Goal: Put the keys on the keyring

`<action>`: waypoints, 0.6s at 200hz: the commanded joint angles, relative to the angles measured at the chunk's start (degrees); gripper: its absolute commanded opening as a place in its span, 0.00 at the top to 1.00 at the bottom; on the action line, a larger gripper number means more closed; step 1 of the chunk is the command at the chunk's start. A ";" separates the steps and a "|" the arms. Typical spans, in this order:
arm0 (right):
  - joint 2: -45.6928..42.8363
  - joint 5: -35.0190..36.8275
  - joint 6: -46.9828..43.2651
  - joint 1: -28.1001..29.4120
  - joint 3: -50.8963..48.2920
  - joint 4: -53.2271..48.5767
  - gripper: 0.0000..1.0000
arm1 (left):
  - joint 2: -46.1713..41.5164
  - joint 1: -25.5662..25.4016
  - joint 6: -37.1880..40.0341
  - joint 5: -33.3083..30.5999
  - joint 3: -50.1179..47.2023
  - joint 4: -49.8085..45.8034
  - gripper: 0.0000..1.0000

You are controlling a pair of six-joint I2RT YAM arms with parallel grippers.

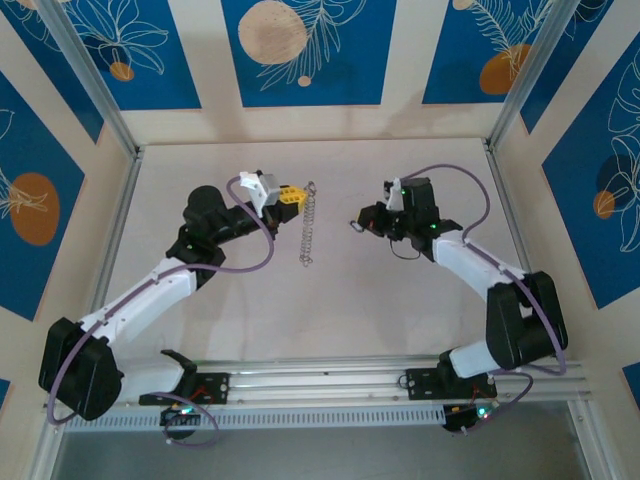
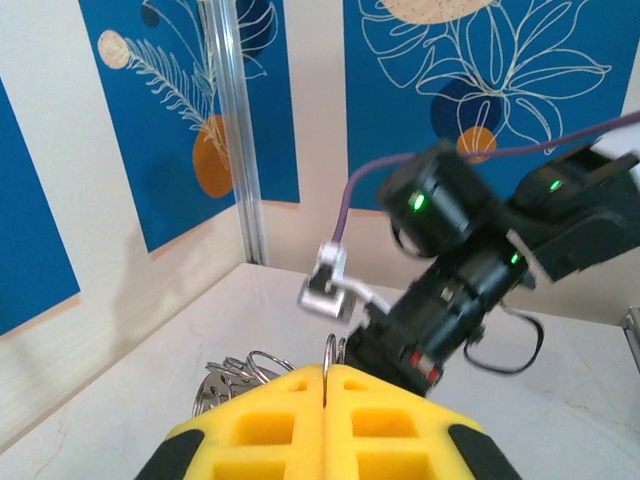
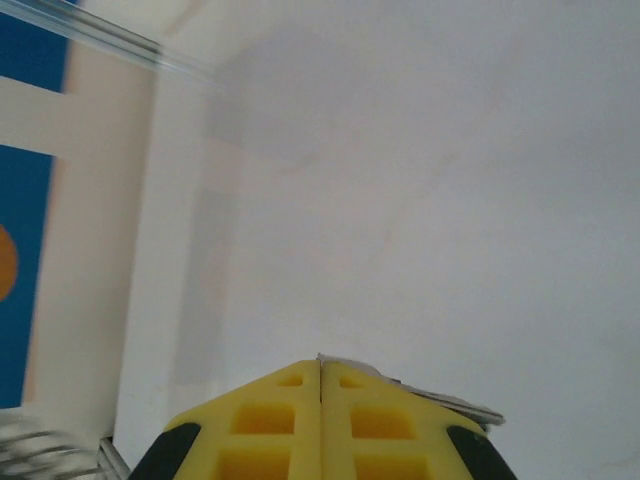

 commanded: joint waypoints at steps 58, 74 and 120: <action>-8.23 -4.80 -4.11 -0.01 6.68 4.90 1.00 | 4.46 -0.73 -0.05 -1.94 5.02 0.39 1.00; -9.27 -5.69 -4.12 0.15 6.83 7.12 1.00 | 4.99 -0.74 0.12 -2.04 5.72 -0.03 1.00; -11.51 -7.07 -3.89 1.28 5.77 13.45 1.00 | 5.42 -1.11 1.69 -2.29 7.88 -2.99 1.00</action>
